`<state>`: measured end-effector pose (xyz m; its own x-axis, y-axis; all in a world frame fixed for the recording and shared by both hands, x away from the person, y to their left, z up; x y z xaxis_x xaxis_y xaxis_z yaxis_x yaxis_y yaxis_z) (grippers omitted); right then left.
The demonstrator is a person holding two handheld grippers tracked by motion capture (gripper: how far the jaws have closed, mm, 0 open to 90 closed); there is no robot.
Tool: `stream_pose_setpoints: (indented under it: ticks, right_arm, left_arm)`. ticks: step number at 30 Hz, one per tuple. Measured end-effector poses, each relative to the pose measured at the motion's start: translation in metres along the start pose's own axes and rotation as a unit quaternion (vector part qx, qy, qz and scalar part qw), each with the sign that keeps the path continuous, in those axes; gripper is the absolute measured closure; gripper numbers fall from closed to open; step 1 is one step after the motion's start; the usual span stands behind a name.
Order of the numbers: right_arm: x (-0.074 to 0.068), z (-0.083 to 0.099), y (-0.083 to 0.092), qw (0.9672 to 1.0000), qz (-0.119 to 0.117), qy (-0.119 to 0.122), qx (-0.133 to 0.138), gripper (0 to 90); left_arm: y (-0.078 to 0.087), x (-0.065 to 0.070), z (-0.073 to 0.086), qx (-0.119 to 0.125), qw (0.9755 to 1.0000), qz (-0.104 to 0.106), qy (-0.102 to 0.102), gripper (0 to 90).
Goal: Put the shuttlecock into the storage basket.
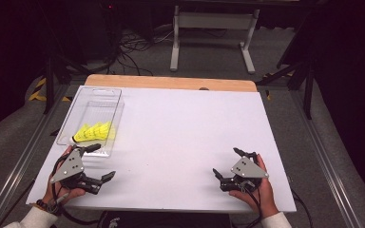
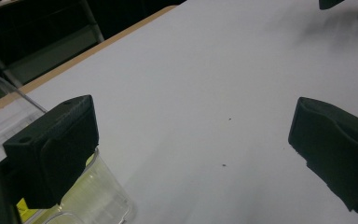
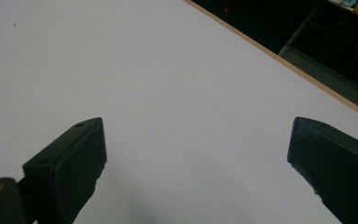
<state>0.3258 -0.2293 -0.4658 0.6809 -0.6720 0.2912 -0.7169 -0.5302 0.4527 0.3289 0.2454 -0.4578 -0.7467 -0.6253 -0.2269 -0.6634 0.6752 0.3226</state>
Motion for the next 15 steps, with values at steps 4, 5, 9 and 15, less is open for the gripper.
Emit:
stream_pose_setpoints:
  ticks: [4,5,9,15]
  right_arm:
    - [0.0014,0.0005,0.0001,1.0,0.002,-0.006,0.004,5.5]
    - [0.0014,0.0005,0.0005,1.0,0.002,-0.007,0.006,5.5]
    - [0.0017,-0.0006,0.0022,0.9999,0.012,-0.008,0.01,5.5]
    - [-0.0015,-0.0042,0.0009,0.9998,0.014,-0.01,0.013,5.4]
  left_arm:
    - [-0.0003,0.0012,0.0006,-0.002,1.0,0.003,0.001,2.4]
    - [-0.0003,0.0013,0.0007,-0.001,1.0,0.003,-0.002,2.4]
    - [-0.0007,0.0018,0.0015,0.0,1.0,0.008,-0.002,2.5]
    - [-0.0002,0.003,0.0024,-0.002,0.9999,0.013,-0.005,2.5]
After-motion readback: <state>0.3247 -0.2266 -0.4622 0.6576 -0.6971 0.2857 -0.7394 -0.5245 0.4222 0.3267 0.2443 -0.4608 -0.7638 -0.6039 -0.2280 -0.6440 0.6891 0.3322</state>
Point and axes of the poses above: each handheld gripper's, and its own axes: y roughly backward along the jaws, z roughly out of its underside, x roughly to its right, the point moved 2 cm from there along -y, roughly forward along the jaws, and after that the axes turned 6 degrees about -z, right-handed, at the moved point
